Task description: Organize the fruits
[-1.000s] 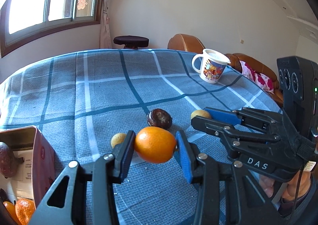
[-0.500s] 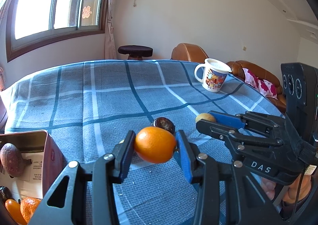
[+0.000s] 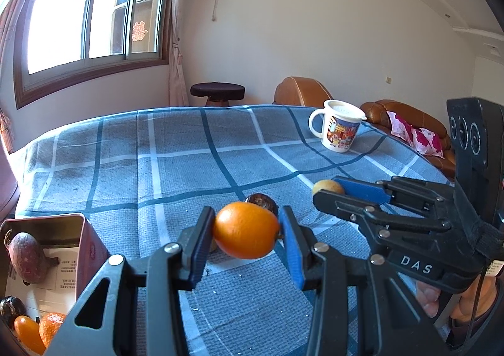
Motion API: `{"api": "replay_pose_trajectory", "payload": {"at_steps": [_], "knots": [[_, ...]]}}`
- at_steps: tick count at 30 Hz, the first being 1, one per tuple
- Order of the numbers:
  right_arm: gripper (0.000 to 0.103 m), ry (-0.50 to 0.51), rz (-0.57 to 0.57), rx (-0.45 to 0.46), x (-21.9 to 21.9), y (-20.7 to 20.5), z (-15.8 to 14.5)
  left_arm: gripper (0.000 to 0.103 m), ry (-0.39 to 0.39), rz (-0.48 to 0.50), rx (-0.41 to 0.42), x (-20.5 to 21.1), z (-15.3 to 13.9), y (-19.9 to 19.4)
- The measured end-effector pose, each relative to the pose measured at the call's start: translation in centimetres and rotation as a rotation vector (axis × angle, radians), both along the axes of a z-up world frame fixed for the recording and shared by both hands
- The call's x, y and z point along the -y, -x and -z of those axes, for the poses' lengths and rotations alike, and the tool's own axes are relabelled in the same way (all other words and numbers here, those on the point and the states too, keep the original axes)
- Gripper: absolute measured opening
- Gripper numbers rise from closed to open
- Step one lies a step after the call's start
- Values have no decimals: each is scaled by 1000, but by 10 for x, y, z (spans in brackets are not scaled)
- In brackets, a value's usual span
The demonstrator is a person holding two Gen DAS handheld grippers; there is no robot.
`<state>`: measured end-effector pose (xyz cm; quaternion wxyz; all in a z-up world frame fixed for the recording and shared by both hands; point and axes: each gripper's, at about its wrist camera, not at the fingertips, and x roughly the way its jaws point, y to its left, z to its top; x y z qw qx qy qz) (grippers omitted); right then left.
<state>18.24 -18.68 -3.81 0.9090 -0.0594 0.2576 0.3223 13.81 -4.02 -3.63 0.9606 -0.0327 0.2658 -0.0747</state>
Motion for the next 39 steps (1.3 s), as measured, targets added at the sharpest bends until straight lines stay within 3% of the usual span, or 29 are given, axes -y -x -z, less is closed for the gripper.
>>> {"api": "replay_pose_trajectory", "payload": {"at_steps": [39], "knots": [[28, -45, -8, 117, 8, 19, -10, 44, -57, -38, 128, 6, -10, 21]]}}
